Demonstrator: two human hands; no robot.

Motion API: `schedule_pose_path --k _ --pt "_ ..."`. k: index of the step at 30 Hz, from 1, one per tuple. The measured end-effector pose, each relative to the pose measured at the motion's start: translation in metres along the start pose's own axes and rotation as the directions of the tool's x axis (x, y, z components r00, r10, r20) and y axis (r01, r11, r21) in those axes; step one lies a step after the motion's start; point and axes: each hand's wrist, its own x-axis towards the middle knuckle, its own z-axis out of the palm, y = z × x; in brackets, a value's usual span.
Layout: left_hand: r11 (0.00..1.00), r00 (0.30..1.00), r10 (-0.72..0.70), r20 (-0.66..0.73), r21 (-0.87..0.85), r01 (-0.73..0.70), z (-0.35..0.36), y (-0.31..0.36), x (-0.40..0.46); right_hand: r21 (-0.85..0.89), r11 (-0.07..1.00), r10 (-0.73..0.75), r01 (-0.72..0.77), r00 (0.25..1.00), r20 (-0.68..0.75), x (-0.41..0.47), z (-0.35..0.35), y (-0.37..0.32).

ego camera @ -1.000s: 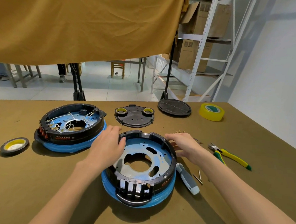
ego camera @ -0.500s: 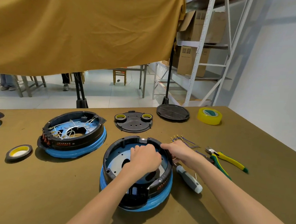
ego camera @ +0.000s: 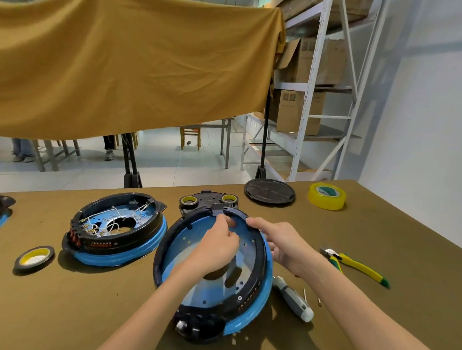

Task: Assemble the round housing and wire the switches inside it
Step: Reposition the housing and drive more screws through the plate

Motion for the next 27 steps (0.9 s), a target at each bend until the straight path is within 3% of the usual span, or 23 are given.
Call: schedule_pose_path --k 3,6,8,10,14,20,27 --pt "0.992 0.984 0.112 -0.136 -0.042 -0.119 -0.019 0.013 -0.010 -0.113 0.952 -0.294 0.285 0.954 -0.065 -0.010 0.012 -0.020" --pt "0.970 0.961 0.135 -0.243 -0.166 -0.178 -0.036 0.022 -0.029 -0.276 0.836 -0.526 0.474 0.836 -0.158 -0.018 0.030 -0.032" --pt "0.878 0.978 0.022 -0.209 -0.463 -0.119 -0.044 0.025 -0.045 -0.360 0.732 -0.659 0.578 0.735 -0.161 -0.023 0.042 -0.032" --pt "0.725 0.990 -0.067 -0.125 -0.688 -0.038 -0.054 0.024 -0.058 -0.382 0.640 -0.751 0.667 0.648 -0.128 -0.029 0.053 -0.028" --pt "0.598 0.991 -0.109 -0.079 -0.801 0.002 -0.073 0.009 -0.077 -0.428 0.455 -0.865 0.781 0.501 -0.007 -0.038 0.072 -0.026" --pt "0.588 0.994 -0.106 0.004 -0.806 0.066 -0.088 -0.021 -0.095 -0.636 0.143 -0.927 0.759 0.328 0.183 -0.042 0.083 -0.015" --pt "0.537 0.961 -0.250 0.121 -0.808 0.242 -0.074 -0.053 -0.104 -0.765 -0.182 -0.919 0.618 0.169 0.355 -0.029 0.094 0.031"
